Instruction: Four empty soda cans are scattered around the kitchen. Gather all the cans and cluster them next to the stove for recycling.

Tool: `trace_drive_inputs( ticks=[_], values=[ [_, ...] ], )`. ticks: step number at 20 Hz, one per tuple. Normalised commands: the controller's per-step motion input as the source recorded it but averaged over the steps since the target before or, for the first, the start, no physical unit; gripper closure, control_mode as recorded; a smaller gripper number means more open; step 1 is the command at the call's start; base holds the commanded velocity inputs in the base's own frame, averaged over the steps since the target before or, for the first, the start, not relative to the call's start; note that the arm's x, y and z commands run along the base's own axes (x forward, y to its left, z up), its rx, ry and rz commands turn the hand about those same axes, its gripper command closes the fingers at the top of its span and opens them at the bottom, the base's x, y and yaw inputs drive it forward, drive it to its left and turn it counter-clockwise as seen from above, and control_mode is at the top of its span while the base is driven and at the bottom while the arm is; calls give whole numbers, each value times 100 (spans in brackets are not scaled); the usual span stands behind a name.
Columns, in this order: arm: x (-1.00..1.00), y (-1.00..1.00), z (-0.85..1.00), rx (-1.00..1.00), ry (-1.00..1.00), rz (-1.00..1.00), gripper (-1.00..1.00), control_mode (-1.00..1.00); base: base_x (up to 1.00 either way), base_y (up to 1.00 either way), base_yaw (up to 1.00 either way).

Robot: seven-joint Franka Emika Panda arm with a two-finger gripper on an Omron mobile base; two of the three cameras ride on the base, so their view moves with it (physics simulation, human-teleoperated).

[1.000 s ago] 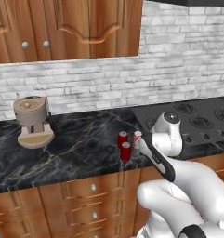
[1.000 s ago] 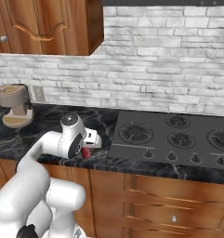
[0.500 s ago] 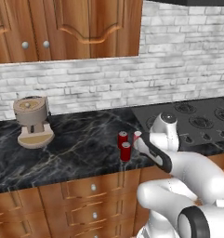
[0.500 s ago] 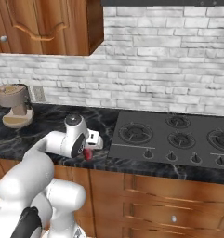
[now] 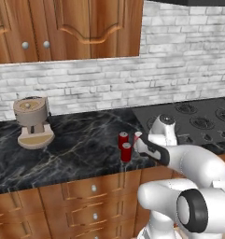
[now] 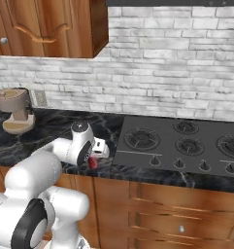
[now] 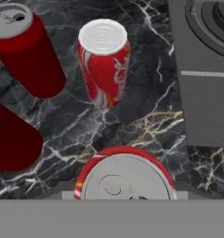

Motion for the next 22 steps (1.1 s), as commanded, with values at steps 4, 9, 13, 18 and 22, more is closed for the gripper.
trace_drive_inputs(
  ticks=[4, 9, 13, 18, 22],
  values=[
    [3, 0, -32, 0, 0, 0, 100, -100, 0, 0, 0],
    [7, 0, -28, 0, -1, 1, 100, -100, 0, 0, 0],
    [14, 0, -25, 0, -2, 2, 100, -100, 0, 0, 0],
    [5, 3, -41, 0, 0, 1, -100, -100, 0, 0, 0],
    [0, 3, -16, 0, 0, 0, -100, -100, 0, 0, 0]
  ],
)
